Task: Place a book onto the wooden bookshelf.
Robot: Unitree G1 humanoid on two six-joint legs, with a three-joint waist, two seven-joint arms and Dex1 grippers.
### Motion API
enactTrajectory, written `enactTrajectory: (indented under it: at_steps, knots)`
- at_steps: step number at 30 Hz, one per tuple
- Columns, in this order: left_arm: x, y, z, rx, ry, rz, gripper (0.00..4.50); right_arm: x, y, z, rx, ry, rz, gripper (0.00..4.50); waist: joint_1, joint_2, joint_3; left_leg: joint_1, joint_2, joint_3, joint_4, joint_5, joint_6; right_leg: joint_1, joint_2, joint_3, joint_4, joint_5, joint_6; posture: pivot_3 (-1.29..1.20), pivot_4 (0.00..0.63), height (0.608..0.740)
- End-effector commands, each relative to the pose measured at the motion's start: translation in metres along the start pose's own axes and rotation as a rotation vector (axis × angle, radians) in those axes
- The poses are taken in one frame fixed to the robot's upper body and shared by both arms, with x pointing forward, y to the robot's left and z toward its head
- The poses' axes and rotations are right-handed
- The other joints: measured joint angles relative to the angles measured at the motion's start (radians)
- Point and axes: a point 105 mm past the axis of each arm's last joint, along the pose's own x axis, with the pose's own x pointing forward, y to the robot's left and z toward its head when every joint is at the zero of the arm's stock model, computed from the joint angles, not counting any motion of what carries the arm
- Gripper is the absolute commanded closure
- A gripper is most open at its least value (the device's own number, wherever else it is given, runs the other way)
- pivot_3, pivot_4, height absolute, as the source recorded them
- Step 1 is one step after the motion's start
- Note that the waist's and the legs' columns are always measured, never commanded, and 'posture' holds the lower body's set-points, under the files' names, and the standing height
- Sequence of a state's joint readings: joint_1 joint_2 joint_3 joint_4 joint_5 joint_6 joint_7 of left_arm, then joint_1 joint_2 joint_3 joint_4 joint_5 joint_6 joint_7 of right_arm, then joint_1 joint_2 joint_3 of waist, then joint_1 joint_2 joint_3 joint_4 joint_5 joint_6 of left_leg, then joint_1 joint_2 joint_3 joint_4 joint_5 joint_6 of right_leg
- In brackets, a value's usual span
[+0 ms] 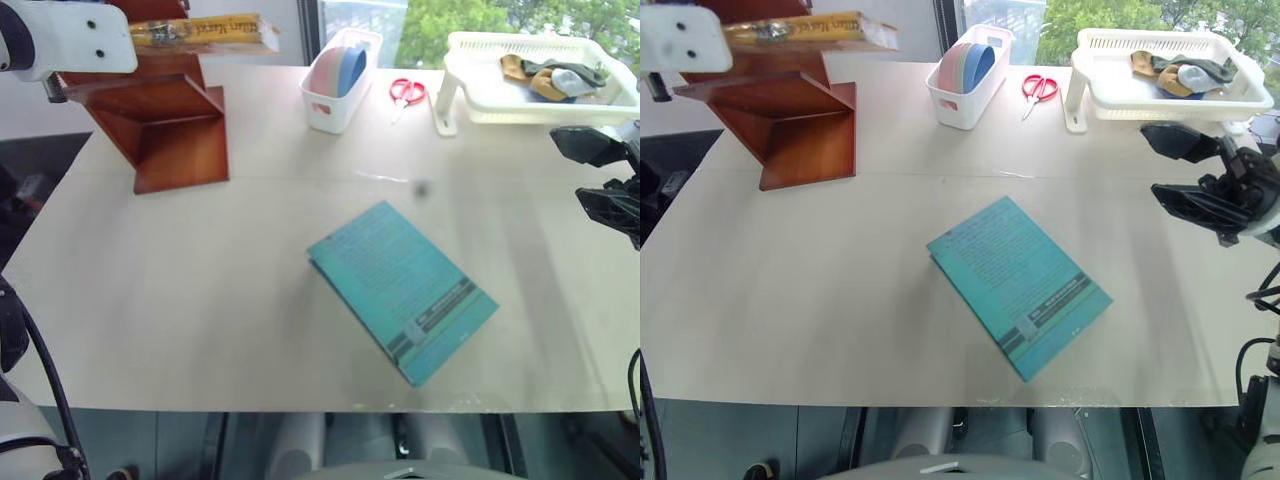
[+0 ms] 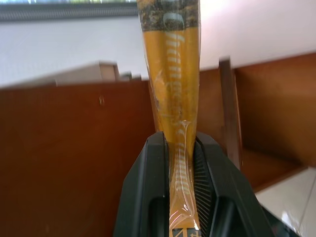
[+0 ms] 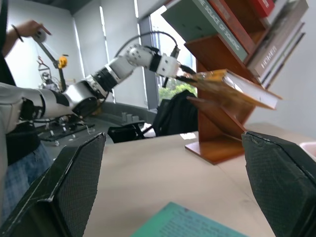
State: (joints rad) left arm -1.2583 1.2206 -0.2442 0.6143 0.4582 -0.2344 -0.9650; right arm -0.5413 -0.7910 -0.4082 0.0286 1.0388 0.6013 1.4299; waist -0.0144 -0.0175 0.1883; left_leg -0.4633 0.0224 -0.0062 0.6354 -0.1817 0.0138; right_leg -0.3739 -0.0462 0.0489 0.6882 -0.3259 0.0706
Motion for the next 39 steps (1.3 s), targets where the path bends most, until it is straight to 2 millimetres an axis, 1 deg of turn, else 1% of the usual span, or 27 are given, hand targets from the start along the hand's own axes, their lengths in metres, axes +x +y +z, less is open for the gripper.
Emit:
enactTrajectory:
  at_steps: [1, 5, 6, 7, 8, 10, 11, 12, 13, 14, 19, 22, 24, 25, 26, 27, 28, 30, 31, 33, 35, 36, 37, 39]
  knots:
    - [-0.014, 0.007, -0.027, -0.032, 0.089, 0.039, 4.29, 0.010, 0.006, 0.016, -0.052, -0.037, 0.056, 0.00, -0.003, 0.000, 0.000, 0.000, 0.000, 0.000, 0.000, 0.000, 0.000, -0.001, 0.000, 0.000, 0.001, 0.000, 0.000, 0.00, 0.150, 0.740]
    - [-0.012, -0.003, -0.040, -0.120, 0.135, 0.004, 4.29, 0.012, 0.003, 0.018, -0.058, -0.044, 0.057, 0.00, -0.003, 0.000, 0.000, 0.000, 0.000, 0.001, 0.002, 0.000, 0.000, -0.004, 0.000, 0.003, 0.006, 0.000, 0.000, 0.00, 0.150, 0.740]
    - [-0.011, -0.006, -0.043, -0.134, 0.146, -0.007, 3.51, 0.013, 0.003, 0.018, -0.062, -0.045, 0.056, 0.00, -0.003, 0.000, 0.000, 0.000, 0.000, 0.001, 0.003, 0.000, 0.000, -0.004, 0.000, 0.003, 0.007, 0.000, 0.000, 0.00, 0.150, 0.740]
    - [-0.011, -0.008, -0.045, -0.148, 0.155, -0.016, 3.27, 0.013, 0.002, 0.019, -0.064, -0.048, 0.056, 0.00, -0.003, 0.000, 0.000, 0.000, 0.000, 0.001, 0.003, 0.000, 0.000, -0.004, 0.000, 0.003, 0.007, 0.000, 0.000, 0.00, 0.150, 0.740]
    - [-0.011, -0.010, -0.047, -0.154, 0.161, -0.020, 2.92, 0.014, 0.002, 0.019, -0.066, -0.050, 0.055, 0.00, -0.003, 0.000, 0.000, 0.000, 0.000, 0.001, 0.004, 0.000, 0.000, -0.003, 0.000, 0.003, 0.008, 0.000, 0.000, 0.00, 0.150, 0.740]
    - [-0.011, -0.011, -0.050, -0.160, 0.170, -0.017, 1.92, 0.014, 0.001, 0.019, -0.069, -0.056, 0.051, 0.00, -0.003, 0.000, 0.000, 0.000, 0.000, 0.001, 0.005, 0.000, 0.000, -0.003, 0.000, 0.003, 0.009, 0.000, 0.000, 0.00, 0.150, 0.740]
    - [-0.011, -0.013, -0.052, -0.169, 0.176, -0.022, 1.33, 0.014, 0.001, 0.019, -0.069, -0.055, 0.049, 0.00, -0.003, 0.000, 0.000, 0.000, 0.000, 0.001, 0.005, 0.000, 0.000, -0.003, 0.000, 0.003, 0.009, 0.000, 0.000, 0.00, 0.150, 0.740]
    - [-0.011, -0.014, -0.053, -0.172, 0.181, -0.025, 1.04, 0.014, 0.001, 0.019, -0.070, -0.055, 0.047, 0.00, -0.003, 0.000, 0.000, 0.000, 0.000, 0.001, 0.005, 0.000, 0.000, -0.004, 0.000, 0.003, 0.009, 0.000, 0.000, 0.00, 0.150, 0.740]
    - [-0.011, -0.014, -0.055, -0.170, 0.182, -0.017, 0.47, 0.014, 0.000, 0.018, -0.070, -0.054, 0.045, 0.00, -0.003, 0.000, 0.000, 0.000, 0.000, 0.001, 0.005, 0.000, 0.000, -0.003, 0.000, 0.003, 0.009, 0.000, 0.000, 0.00, 0.150, 0.740]
    - [-0.011, -0.012, -0.055, -0.164, 0.180, 0.001, 0.06, 0.013, 0.000, 0.018, -0.070, -0.055, 0.043, 0.00, -0.002, 0.000, 0.000, 0.000, 0.000, 0.001, 0.006, 0.000, 0.000, -0.003, 0.000, 0.003, 0.009, 0.000, 0.000, 0.00, 0.150, 0.740]
    - [-0.013, -0.010, -0.061, -0.173, 0.209, 0.018, 0.06, 0.014, -0.001, 0.019, -0.074, -0.060, 0.032, 0.00, -0.002, 0.000, 0.000, 0.000, 0.000, 0.001, 0.006, 0.000, 0.000, -0.003, 0.000, 0.003, 0.010, 0.000, 0.000, 0.00, 0.150, 0.740]
    - [-0.018, -0.006, -0.059, -0.184, 0.186, 0.028, 0.06, 0.013, -0.001, 0.020, -0.080, -0.062, 0.020, 0.00, -0.002, 0.000, 0.000, 0.000, 0.000, 0.001, 0.006, 0.000, 0.000, -0.003, 0.000, 0.003, 0.010, 0.000, 0.000, 0.00, 0.150, 0.740]
    - [-0.022, -0.004, -0.050, -0.221, 0.117, 0.037, 0.06, 0.010, 0.000, 0.019, -0.075, -0.053, 0.007, 0.00, -0.002, 0.000, 0.000, 0.000, 0.000, 0.001, 0.006, 0.000, 0.000, -0.003, 0.000, 0.003, 0.010, 0.000, 0.000, 0.00, 0.150, 0.740]
    - [-0.023, -0.004, -0.042, -0.245, 0.065, 0.036, 0.06, 0.008, 0.000, 0.018, -0.069, -0.045, 0.001, 0.00, -0.003, 0.000, 0.000, 0.000, 0.001, 0.001, 0.006, 0.000, 0.000, -0.003, 0.000, 0.003, 0.010, 0.000, 0.000, 0.00, 0.150, 0.740]
    - [-0.022, -0.006, -0.023, -0.296, -0.031, 0.027, 0.06, 0.005, 0.002, 0.015, -0.052, -0.025, -0.013, 0.00, -0.003, 0.000, 0.000, -0.001, 0.001, 0.000, 0.006, 0.000, 0.000, -0.004, 0.000, 0.003, 0.010, 0.000, 0.000, 0.00, 0.150, 0.740]
    - [-0.022, -0.010, -0.009, -0.328, -0.102, 0.014, 0.06, 0.001, 0.003, 0.011, -0.037, -0.007, -0.024, 0.00, -0.001, 0.001, 0.000, 0.000, 0.001, 0.000, 0.006, 0.000, 0.000, -0.003, 0.000, 0.003, 0.010, 0.000, 0.000, 0.00, 0.150, 0.740]
    - [-0.022, -0.017, 0.009, -0.387, -0.185, -0.013, 0.06, -0.004, 0.005, 0.007, -0.016, 0.016, -0.042, 0.00, 0.003, 0.001, 0.000, -0.001, 0.003, -0.001, 0.006, 0.000, 0.000, -0.003, 0.000, 0.003, 0.009, 0.000, 0.000, 0.00, 0.150, 0.740]
    - [-0.022, -0.036, 0.036, -0.528, -0.308, -0.063, 0.06, -0.014, 0.007, -0.004, 0.018, 0.070, -0.088, 0.00, 0.008, 0.001, -0.001, -0.001, 0.004, -0.002, 0.007, 0.000, 0.000, -0.002, -0.001, 0.001, 0.010, 0.000, 0.000, 0.00, 0.150, 0.740]
    - [-0.023, -0.049, 0.046, -0.602, -0.349, -0.095, 0.06, -0.019, 0.008, -0.010, 0.032, 0.097, -0.115, 0.00, 0.007, 0.001, -0.001, -0.002, 0.004, -0.003, 0.008, 0.000, 0.000, -0.002, -0.001, 0.001, 0.010, 0.000, 0.000, 0.00, 0.150, 0.740]
    - [-0.025, -0.081, 0.064, -0.748, -0.409, -0.190, 0.06, -0.032, 0.007, -0.022, 0.043, 0.153, -0.191, 0.00, -0.001, 0.001, -0.001, -0.002, 0.004, -0.004, 0.011, 0.000, 0.000, -0.002, -0.001, 0.002, 0.012, 0.000, 0.000, 0.00, 0.150, 0.740]
    - [-0.028, -0.103, 0.075, -0.908, -0.463, -0.214, 0.06, -0.046, 0.005, -0.037, 0.044, 0.215, -0.270, 0.00, -0.007, 0.001, -0.001, -0.001, 0.004, -0.004, 0.013, 0.000, 0.000, -0.002, 0.000, 0.003, 0.014, 0.000, 0.000, 0.00, 0.150, 0.740]
    - [-0.031, -0.114, 0.085, -0.992, -0.556, -0.230, 0.06, -0.055, 0.006, -0.047, 0.048, 0.248, -0.309, 0.00, -0.009, 0.001, -0.001, -0.001, 0.005, -0.003, 0.013, 0.000, 0.000, -0.003, 0.001, 0.004, 0.015, 0.000, 0.000, 0.00, 0.150, 0.740]
    - [-0.034, -0.123, 0.090, -1.050, -0.620, -0.216, 0.06, -0.062, 0.008, -0.056, 0.054, 0.279, -0.340, 0.00, -0.008, 0.001, -0.001, 0.000, 0.005, -0.003, 0.014, 0.000, 0.000, -0.002, 0.001, 0.004, 0.016, 0.000, 0.000, 0.00, 0.150, 0.740]
    - [-0.031, -0.155, 0.088, -1.135, -0.588, -0.203, 0.06, -0.078, 0.013, -0.075, 0.061, 0.350, -0.396, 0.00, -0.008, 0.001, -0.001, 0.002, 0.006, -0.003, 0.015, 0.000, 0.000, -0.002, 0.002, 0.004, 0.021, 0.000, 0.000, 0.00, 0.150, 0.740]
